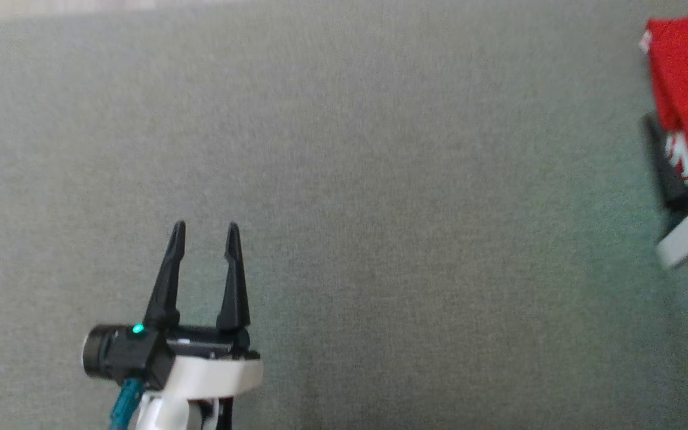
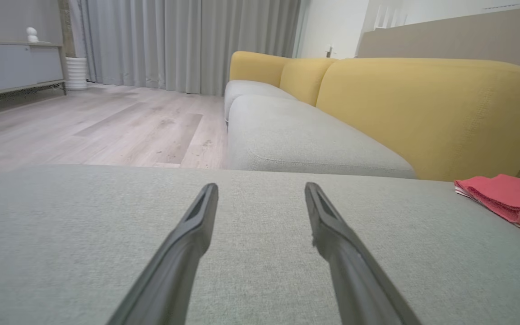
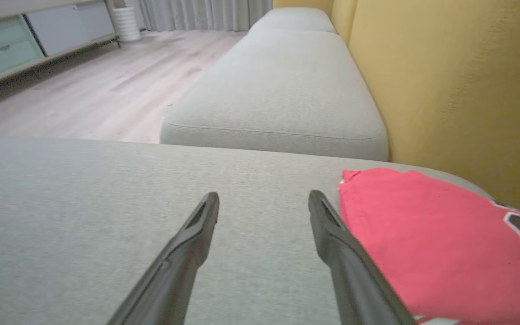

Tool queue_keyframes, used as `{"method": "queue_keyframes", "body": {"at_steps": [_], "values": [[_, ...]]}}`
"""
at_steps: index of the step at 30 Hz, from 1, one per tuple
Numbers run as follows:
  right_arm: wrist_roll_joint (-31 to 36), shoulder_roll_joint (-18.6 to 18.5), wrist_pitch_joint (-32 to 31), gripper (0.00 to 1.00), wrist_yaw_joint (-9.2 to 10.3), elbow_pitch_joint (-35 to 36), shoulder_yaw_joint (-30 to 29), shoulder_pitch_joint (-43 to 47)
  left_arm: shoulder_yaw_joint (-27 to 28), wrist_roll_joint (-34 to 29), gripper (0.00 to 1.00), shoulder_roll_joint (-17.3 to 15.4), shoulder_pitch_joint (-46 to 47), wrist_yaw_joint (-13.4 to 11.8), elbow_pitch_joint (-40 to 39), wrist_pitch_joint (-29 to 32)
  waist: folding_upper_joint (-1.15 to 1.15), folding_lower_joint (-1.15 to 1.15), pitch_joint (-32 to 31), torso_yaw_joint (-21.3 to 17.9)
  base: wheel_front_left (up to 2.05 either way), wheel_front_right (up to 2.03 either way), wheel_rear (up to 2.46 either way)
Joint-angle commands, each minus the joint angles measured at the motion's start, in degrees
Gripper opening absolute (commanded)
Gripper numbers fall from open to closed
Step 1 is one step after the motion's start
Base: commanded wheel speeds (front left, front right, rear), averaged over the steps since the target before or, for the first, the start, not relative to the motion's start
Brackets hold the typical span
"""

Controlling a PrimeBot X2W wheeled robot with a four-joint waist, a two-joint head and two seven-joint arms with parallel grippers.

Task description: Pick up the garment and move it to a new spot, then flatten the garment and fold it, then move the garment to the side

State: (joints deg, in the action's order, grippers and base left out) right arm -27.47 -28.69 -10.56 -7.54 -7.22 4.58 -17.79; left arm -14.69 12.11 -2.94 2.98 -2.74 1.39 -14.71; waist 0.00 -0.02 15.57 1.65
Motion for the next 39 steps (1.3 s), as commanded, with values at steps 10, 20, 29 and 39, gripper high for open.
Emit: {"method": "queue_keyframes", "body": {"at_steps": [10, 20, 29, 39], "values": [[6.41, 12.69, 24.52, 1.0, 0.05, -10.41, 9.21, 7.97, 4.23, -1.88, 1.0, 0.06, -7.7, -1.42, -0.04, -0.29, 0.0, 0.02, -16.76, 1.94, 0.0, 0.0, 0.0], [13.86, 21.43, 25.54, 1.0, 0.05, -1.46, 1.98, 17.51, 5.97, -2.89, 1.0, 0.06, -13.28, -0.32, -2.49, -0.29, 0.0, 0.02, -20.8, 1.89, 0.0, 0.0, 0.0], [14.85, 23.01, 25.55, 1.0, 0.05, 0.6, 0.34, 23.1, 7.02, -3.98, 1.0, 0.06, -15.4, 1.38, -2.3, -0.29, 0.0, 0.02, -22.15, 1.16, 0.0, 0.0, 0.0], [14.37, 23.39, 24.83, 0.0, 0.0, -3.54, -1.04, 25.98, 5.4, -4.02, 0.0, -0.16, -17.65, 1.76, 1.85, 0.08, 0.0, 0.02, -22.31, 0.67, 0.0, 0.0, 0.0]]}}
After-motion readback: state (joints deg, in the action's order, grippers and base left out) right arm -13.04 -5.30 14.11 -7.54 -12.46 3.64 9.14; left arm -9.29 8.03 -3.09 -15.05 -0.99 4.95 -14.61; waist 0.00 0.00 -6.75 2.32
